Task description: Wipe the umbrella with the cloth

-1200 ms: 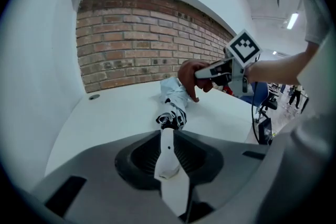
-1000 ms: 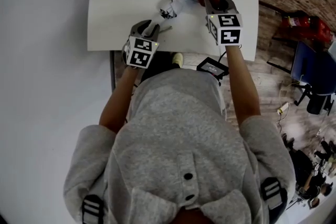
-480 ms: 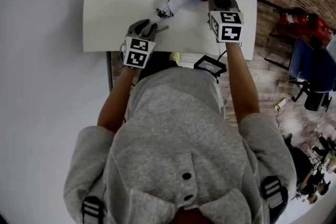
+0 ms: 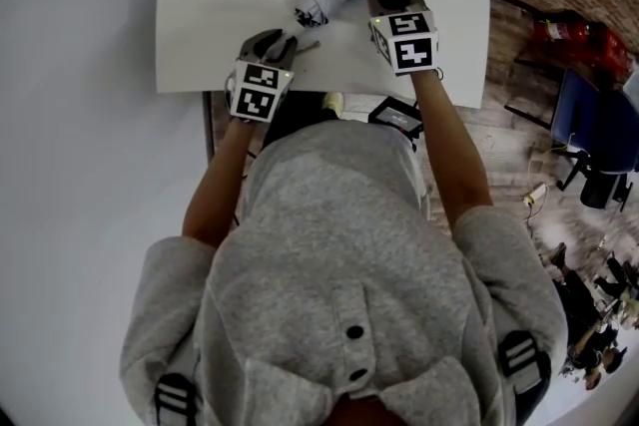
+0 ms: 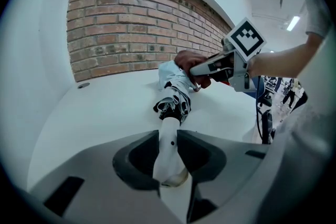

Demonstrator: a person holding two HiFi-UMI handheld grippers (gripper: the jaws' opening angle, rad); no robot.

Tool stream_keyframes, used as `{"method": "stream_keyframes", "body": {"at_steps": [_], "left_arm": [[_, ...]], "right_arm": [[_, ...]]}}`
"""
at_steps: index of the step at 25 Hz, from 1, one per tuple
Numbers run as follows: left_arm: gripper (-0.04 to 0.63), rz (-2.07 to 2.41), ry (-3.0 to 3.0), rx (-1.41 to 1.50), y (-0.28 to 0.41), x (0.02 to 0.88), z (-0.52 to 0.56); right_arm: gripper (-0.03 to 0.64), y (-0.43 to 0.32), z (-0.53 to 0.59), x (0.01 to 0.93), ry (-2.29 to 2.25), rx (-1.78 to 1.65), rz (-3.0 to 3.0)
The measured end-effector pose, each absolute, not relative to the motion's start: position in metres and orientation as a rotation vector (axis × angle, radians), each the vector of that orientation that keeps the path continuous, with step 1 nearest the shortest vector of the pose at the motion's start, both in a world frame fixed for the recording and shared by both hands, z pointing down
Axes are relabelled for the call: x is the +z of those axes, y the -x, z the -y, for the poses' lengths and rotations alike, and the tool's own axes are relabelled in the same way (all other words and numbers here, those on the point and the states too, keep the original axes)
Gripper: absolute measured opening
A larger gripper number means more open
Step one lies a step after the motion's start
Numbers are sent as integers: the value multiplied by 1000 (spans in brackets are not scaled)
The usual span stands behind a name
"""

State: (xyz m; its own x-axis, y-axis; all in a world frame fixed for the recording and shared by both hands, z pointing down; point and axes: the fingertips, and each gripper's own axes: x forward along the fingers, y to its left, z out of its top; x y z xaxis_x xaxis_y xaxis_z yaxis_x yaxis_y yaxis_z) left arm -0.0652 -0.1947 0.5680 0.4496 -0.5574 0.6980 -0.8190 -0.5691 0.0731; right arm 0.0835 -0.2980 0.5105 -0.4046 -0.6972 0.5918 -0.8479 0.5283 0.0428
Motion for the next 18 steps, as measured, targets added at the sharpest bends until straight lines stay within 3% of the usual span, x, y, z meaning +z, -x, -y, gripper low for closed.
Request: {"method": "stream_keyframes", "body": {"at_steps": [18], "left_arm": [[114, 1158, -2302, 896, 66, 570, 195]], "right_arm": [[80, -54, 277, 528, -1149, 386, 2245]]}}
